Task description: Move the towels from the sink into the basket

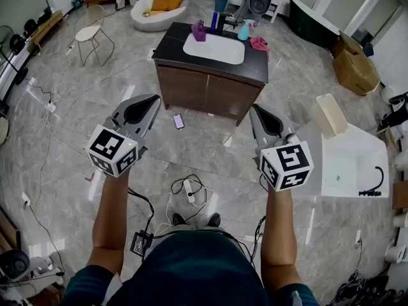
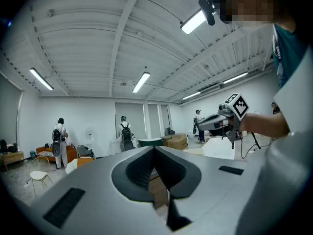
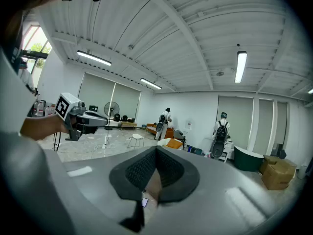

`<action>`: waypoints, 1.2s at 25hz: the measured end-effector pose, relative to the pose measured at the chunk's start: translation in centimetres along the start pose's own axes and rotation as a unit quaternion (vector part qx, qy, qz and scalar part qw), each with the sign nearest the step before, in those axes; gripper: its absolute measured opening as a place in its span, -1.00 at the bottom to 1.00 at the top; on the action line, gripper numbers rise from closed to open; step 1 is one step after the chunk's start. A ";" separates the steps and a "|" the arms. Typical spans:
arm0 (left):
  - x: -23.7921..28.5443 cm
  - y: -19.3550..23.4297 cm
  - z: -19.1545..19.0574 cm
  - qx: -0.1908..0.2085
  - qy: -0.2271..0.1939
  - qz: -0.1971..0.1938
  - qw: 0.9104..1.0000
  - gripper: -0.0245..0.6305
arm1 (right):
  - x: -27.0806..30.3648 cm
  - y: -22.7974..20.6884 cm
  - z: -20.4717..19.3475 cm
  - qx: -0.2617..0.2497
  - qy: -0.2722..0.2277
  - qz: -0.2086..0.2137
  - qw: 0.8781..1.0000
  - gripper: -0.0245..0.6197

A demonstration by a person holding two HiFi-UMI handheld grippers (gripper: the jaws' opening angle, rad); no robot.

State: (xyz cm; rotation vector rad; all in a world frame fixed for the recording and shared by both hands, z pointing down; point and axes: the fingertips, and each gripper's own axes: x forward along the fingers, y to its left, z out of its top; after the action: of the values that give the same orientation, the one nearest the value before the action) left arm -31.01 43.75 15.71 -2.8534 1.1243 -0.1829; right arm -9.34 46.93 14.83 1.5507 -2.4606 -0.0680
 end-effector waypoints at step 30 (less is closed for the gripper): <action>8.4 5.7 -1.0 0.005 0.011 0.023 1.000 -0.91 | 9.8 -7.4 -0.9 0.012 -0.013 0.010 1.000 -0.90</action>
State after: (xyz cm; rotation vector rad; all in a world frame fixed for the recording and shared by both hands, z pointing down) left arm -28.91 33.83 16.82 -2.8219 1.1875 -0.2160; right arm -6.61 34.97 16.14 1.5430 -2.5047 -0.0560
